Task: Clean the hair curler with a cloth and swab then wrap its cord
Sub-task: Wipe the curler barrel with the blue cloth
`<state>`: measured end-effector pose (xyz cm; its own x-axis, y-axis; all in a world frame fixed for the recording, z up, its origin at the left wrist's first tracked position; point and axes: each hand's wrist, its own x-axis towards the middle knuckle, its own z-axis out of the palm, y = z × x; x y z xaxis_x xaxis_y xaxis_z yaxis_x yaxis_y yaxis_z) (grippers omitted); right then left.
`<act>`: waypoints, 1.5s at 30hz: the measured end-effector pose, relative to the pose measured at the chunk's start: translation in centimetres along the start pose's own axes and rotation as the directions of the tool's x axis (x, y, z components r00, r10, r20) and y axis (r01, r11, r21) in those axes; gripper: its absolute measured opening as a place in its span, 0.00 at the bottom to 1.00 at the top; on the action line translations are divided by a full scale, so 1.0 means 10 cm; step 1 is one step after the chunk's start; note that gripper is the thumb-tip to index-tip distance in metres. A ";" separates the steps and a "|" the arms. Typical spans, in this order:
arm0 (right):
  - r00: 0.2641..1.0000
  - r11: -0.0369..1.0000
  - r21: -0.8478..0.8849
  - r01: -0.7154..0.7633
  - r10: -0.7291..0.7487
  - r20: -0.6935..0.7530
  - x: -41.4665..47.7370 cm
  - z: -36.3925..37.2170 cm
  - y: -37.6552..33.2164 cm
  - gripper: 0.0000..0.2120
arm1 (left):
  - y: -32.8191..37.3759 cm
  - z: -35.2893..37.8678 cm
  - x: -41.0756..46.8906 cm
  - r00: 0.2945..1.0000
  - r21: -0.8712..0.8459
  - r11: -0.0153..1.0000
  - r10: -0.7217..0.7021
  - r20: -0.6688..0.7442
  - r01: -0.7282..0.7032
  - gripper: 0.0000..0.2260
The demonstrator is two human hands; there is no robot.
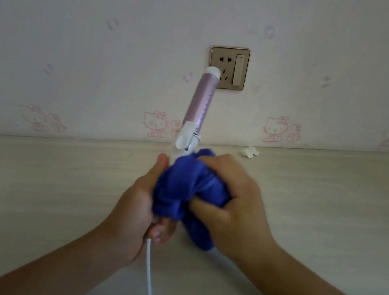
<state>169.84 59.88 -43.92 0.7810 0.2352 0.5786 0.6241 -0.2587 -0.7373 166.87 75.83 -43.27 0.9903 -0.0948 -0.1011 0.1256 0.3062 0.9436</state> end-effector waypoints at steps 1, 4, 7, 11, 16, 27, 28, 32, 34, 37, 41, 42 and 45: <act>0.997 0.999 -0.030 0.036 -0.034 0.063 -0.02 0.04 0.00 0.19 | -0.01 -0.02 0.00 0.999 0.009 1.000 0.013 -0.029 -0.013 0.31; 0.999 0.999 -0.036 0.027 -0.026 0.021 0.03 -0.03 0.05 0.17 | -0.04 0.00 0.01 0.997 0.146 0.987 0.069 -0.028 -0.064 0.31; 0.985 0.999 0.022 -0.030 0.034 -0.168 0.09 -0.19 0.08 0.18 | -0.01 0.09 0.07 0.988 0.260 0.954 0.151 0.030 -0.153 0.26; 0.973 0.993 0.105 -0.050 0.072 -0.218 0.10 -0.18 0.08 0.18 | 0.03 0.01 0.09 0.978 0.318 0.924 0.200 0.067 -0.211 0.23; 0.962 0.989 0.116 -0.092 0.118 -0.247 0.12 -0.23 0.12 0.18 | 0.00 0.00 0.12 0.969 0.262 0.933 0.236 0.071 -0.246 0.15; 0.982 0.996 -0.030 -0.081 0.074 -0.176 0.15 -0.18 0.15 0.15 | 0.03 -0.08 0.11 0.969 0.323 0.914 0.236 0.068 -0.246 0.11; 0.971 0.995 -0.009 -0.103 0.098 -0.218 0.19 -0.22 0.16 0.16 | 0.03 -0.09 0.10 0.967 0.348 0.902 0.236 0.093 -0.254 0.12; 0.984 0.997 -0.005 -0.080 0.078 -0.160 0.11 -0.18 0.12 0.16 | -0.06 -0.04 0.10 0.953 0.315 0.901 0.300 0.043 -0.298 0.15; 0.998 0.995 -0.084 -0.051 0.048 -0.036 0.02 -0.06 0.07 0.18 | -0.05 -0.05 0.13 0.950 0.264 0.924 0.304 -0.065 -0.278 0.18; 0.995 0.990 -0.138 0.011 0.002 0.095 0.00 0.05 0.05 0.20 | -0.03 -0.07 0.16 0.959 0.172 0.967 0.217 -0.182 -0.186 0.26; 0.997 0.997 -0.059 -0.055 0.051 -0.060 0.10 -0.08 0.10 0.17 | -0.05 -0.02 0.09 0.993 0.016 1.000 0.026 -0.117 -0.024 0.23; 0.990 0.997 -0.031 -0.075 0.071 -0.122 0.13 -0.13 0.11 0.16 | -0.06 -0.01 0.07 0.998 0.012 1.000 -0.001 -0.064 0.002 0.23; 0.984 0.997 -0.011 -0.081 0.079 -0.159 0.14 -0.20 0.13 0.18 | -0.11 0.02 0.05 1.000 0.127 0.992 0.001 -0.012 0.001 0.25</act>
<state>171.82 58.00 -43.39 0.8214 0.0623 0.5669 0.5588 -0.2870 -0.7781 167.20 75.22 -44.24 0.9910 -0.0835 -0.1043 0.1182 0.1838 0.9758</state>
